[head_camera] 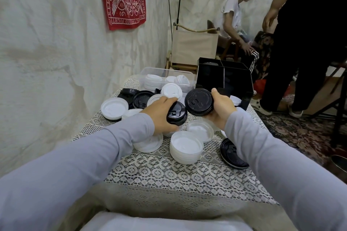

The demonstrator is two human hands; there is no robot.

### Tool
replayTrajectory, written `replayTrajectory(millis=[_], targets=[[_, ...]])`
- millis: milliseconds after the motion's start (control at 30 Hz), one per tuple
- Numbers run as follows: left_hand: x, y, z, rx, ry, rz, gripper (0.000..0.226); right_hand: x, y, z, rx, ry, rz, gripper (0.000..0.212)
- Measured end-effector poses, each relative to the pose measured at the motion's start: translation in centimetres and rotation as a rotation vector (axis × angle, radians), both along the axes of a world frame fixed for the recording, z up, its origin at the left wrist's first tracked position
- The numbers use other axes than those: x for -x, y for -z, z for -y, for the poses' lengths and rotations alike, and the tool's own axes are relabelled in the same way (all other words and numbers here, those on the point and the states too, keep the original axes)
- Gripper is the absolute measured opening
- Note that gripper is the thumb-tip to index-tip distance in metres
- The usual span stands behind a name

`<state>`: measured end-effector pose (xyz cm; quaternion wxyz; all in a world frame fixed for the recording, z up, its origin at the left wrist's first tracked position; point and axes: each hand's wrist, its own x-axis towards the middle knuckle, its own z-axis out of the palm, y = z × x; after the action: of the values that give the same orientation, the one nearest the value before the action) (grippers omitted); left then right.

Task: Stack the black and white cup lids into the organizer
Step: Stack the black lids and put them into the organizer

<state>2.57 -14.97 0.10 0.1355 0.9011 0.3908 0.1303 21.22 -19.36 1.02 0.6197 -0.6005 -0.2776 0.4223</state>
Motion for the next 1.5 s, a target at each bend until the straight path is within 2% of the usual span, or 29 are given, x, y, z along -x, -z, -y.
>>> replayTrajectory(millis=[133, 267, 333, 400, 500, 600, 833, 1033, 1233, 1367, 1500], targets=[[0.2, -0.3, -0.5, -0.043, 0.011, 0.050, 0.090, -0.8, 0.2, -0.2, 0.024, 0.096, 0.105, 0.040], [0.2, -0.9, -0.5, -0.070, 0.058, 0.159, 0.090, -3.2, 2.1, -2.0, 0.066, 0.136, 0.326, 0.058], [-0.2, -1.2, -0.2, -0.088, 0.090, 0.199, 0.091, -2.7, 1.8, -1.7, 0.104, 0.114, 0.350, 0.054], [-0.8, -1.3, 0.0, -0.123, 0.141, 0.211, 0.091, -1.5, 0.8, -1.2, 0.145, 0.086, 0.323, 0.039], [-1.8, -1.1, 0.5, -0.192, 0.226, 0.167, 0.091, 0.0, 0.0, -1.0, 0.146, 0.007, 0.217, 0.028], [-2.4, -1.0, 0.8, -0.225, 0.263, 0.149, 0.092, 0.9, -0.1, -0.8, 0.098, -0.109, 0.111, 0.026], [-2.5, -1.4, 0.8, -0.207, 0.243, 0.138, 0.093, 1.4, -0.5, 0.2, 0.039, -0.217, -0.153, 0.025], [-2.4, -1.2, 0.9, -0.162, 0.221, 0.133, 0.093, 1.8, -0.7, 0.6, 0.045, -0.271, -0.214, 0.018], [-2.2, -1.0, 0.8, -0.082, 0.220, 0.154, 0.092, 1.6, -0.2, 0.5, 0.050, -0.355, -0.251, 0.023], [-1.7, -1.0, 0.3, -0.055, 0.182, 0.150, 0.089, 1.2, 0.0, 0.4, 0.110, -0.434, -0.196, 0.039], [-1.6, -0.9, 0.0, -0.017, 0.100, 0.140, 0.089, 1.1, -0.2, 1.1, 0.047, -0.562, -0.201, 0.033]])
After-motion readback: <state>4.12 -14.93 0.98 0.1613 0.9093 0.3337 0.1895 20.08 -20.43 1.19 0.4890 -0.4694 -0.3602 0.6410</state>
